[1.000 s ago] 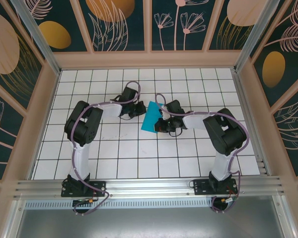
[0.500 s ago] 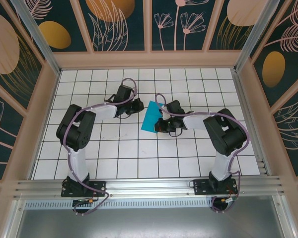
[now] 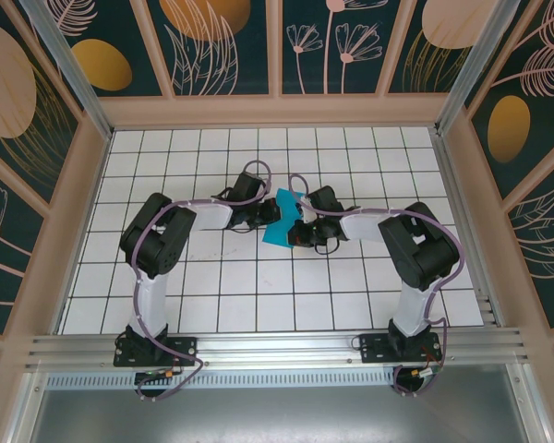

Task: Fold a paper plane with a square sheet of paper (pick it up from the middle)
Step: Fold the triangle a second time at the center of the table.

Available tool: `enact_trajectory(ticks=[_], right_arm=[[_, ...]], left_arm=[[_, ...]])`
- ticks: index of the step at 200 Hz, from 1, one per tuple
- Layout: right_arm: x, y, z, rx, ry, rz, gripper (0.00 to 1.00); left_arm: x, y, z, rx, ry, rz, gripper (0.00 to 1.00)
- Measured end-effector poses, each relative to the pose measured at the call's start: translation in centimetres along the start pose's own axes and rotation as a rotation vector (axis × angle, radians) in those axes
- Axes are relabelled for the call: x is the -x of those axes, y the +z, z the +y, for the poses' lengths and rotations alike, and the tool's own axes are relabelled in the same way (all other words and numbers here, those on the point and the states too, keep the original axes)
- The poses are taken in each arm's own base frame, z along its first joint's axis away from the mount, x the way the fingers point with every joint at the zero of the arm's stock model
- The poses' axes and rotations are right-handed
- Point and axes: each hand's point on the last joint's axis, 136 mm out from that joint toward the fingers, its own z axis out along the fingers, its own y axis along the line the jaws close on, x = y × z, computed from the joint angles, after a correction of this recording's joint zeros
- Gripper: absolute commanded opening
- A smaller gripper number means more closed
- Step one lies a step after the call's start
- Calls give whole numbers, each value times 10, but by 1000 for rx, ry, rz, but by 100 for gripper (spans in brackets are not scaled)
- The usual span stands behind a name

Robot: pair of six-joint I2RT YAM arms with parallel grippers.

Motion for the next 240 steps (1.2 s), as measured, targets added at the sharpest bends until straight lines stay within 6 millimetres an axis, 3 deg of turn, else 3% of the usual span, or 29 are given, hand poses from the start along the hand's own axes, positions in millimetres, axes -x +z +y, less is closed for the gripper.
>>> enact_trajectory(ticks=[42,99,132,240], right_arm=[[2,-4,2,-16,18,17,0],[39,-2,16,-26,17,-36,0],[34,12,3,-54,35,-4,0],[35,13,5,-50,19,-3,0]], left_arm=[[7,2,3,26,2,-24,3],[7,2,3,27,5,-24,3],[7,2,3,30,4,-26,2],[8,2,5,41,-2,-31,2]])
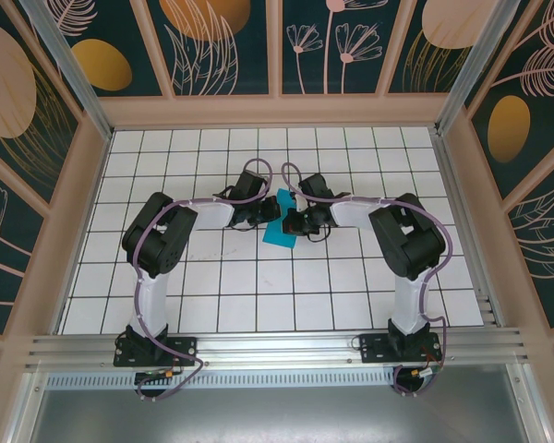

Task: Fold a paper plane with a square sheet of paper (pick it up from the middle)
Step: Fold the triangle a second time at the center of the table.

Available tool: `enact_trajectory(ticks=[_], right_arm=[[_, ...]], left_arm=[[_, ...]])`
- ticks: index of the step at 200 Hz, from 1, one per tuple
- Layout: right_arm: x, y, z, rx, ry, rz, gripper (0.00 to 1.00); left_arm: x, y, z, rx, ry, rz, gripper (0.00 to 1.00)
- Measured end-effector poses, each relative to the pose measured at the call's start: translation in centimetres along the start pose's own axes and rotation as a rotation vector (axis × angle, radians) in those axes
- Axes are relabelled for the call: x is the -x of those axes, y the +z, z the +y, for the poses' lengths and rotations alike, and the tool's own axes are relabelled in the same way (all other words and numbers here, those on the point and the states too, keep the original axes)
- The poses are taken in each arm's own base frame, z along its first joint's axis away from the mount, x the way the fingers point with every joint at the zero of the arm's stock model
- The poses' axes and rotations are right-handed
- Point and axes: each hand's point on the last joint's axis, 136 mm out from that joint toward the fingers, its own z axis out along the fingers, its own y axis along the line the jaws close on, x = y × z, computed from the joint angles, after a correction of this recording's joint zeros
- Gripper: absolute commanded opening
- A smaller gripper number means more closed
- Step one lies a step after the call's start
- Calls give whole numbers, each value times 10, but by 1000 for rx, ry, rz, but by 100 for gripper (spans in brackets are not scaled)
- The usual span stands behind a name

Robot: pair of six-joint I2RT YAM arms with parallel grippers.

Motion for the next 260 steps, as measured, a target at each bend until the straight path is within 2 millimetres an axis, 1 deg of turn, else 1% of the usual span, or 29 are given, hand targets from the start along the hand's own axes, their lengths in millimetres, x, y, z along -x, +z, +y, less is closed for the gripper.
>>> enact_trajectory(ticks=[36,88,158,172,179,207,223,239,260], right_arm=[[-4,0,-2,0,-34,2,0],[-32,-12,-8,-3,-64,32,0],[-46,-20,-11,-4,-75,53,0],[-44,-21,-9,-5,-71,56,0],[-39,-22,-6,-2,-72,50,0],[-6,-21,14,27,-93,0,0],[7,-14,18,34,-93,-13,0],[10,-6,15,30,-88,-5,0],[5,4,7,18,-74,22,0]], left_arm=[[0,1,1,16,-6,-9,1],[0,1,2,23,-23,-15,1],[0,1,2,25,-29,-17,1],[0,1,2,24,-29,-18,1],[0,1,2,24,-29,-18,1],[1,1,2,23,-28,-20,1],[1,1,2,22,-28,-21,1],[1,1,2,22,-28,-21,1],[1,1,2,21,-28,-21,1]])
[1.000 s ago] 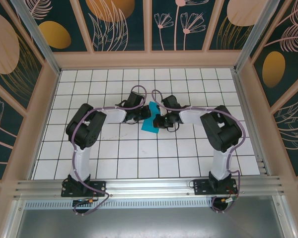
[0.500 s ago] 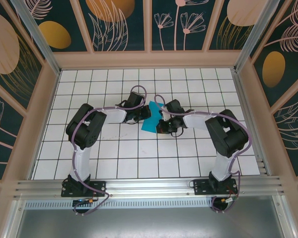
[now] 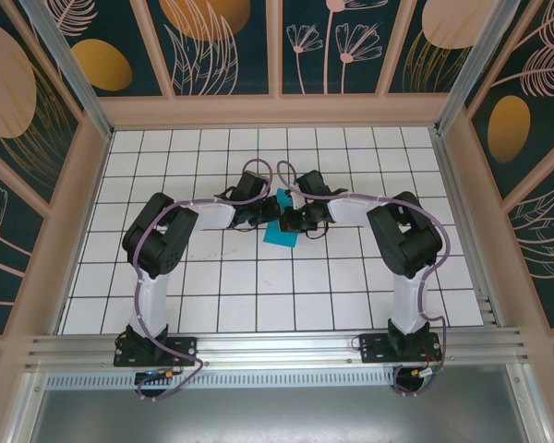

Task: Fold a paper plane with a square sheet of paper (pick it up from the middle)
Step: Fold the triangle a second time at the center of the table.

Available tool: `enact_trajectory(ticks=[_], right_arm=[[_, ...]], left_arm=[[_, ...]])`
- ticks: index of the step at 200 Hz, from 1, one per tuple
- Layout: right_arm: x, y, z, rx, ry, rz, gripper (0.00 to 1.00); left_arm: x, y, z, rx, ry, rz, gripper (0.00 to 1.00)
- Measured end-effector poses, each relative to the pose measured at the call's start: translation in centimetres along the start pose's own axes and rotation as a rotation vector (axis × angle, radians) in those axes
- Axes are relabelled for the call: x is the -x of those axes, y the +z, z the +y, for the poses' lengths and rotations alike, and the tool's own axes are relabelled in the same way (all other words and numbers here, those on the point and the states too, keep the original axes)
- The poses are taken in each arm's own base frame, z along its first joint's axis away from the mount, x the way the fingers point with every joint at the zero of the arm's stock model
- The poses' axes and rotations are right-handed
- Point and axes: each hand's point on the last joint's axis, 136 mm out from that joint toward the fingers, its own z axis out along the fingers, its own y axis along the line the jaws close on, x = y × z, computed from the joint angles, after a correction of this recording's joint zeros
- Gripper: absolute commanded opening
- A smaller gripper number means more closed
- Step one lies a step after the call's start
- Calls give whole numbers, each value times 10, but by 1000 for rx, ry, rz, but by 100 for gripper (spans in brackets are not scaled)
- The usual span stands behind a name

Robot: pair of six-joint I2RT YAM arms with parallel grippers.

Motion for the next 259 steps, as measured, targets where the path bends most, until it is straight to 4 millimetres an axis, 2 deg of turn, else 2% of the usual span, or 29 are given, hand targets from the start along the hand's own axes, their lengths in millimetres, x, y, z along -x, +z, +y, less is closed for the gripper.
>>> enact_trajectory(ticks=[68,135,174,201,220,238,259], right_arm=[[-11,1,-2,34,-17,11,0],[-61,-20,-10,63,-6,35,0],[-70,-30,-16,67,34,34,0],[-54,-45,-18,40,76,-35,3],[-31,-57,-16,18,93,-118,12],[-5,-66,-14,5,106,-195,22],[17,-72,-17,-5,130,-254,28]], left_arm=[[0,0,1,3,0,-3,1],[0,0,1,4,0,-3,1],[0,0,0,1,0,-1,6],[1,-1,-3,-12,1,4,19],[3,-5,-7,-28,-12,4,28],[11,-16,-15,-53,-26,-18,33],[18,-34,-26,-82,-42,-62,40]])
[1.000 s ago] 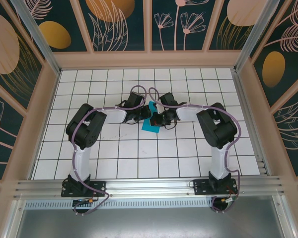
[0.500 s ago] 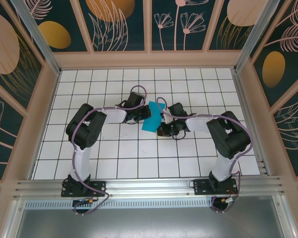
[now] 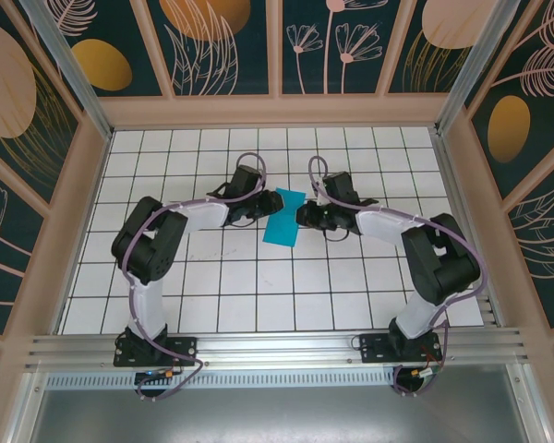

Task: Fold a paper plane with a square sheet of paper (pick it up from the middle)
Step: Fold the triangle a second time at the center of the table, then turn over the paper at the center of the table.

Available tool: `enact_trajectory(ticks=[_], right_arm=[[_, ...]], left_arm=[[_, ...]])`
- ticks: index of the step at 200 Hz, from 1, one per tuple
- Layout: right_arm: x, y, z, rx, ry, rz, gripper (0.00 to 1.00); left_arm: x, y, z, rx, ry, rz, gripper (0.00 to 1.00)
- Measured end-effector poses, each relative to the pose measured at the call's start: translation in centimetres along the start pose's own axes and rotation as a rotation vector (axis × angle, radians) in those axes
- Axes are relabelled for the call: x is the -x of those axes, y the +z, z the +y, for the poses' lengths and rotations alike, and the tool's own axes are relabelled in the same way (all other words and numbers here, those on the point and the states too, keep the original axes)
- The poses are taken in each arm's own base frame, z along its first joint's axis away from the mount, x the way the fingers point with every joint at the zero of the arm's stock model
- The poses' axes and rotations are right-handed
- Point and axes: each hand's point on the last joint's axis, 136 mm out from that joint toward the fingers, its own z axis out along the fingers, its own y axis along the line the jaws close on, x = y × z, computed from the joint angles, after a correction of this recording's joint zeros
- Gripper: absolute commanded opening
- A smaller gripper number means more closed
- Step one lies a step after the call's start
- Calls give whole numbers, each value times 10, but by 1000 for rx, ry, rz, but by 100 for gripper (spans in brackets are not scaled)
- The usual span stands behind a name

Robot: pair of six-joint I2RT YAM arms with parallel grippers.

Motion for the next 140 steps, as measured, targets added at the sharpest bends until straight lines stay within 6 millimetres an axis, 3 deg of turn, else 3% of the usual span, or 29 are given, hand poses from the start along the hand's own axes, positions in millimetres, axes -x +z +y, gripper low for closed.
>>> enact_trajectory(ticks=[24,43,68,140], right_arm=[[12,5,-14,-19,46,-23,32],[12,13,-26,-25,74,-4,32],[7,27,-28,-2,86,43,31],[4,36,-22,54,90,79,6]], left_arm=[[0,-15,-3,-18,-17,-34,44],[-9,-16,4,-19,-45,-28,44],[-23,-14,16,-11,-85,1,44],[-23,-12,6,-70,-116,13,42]])
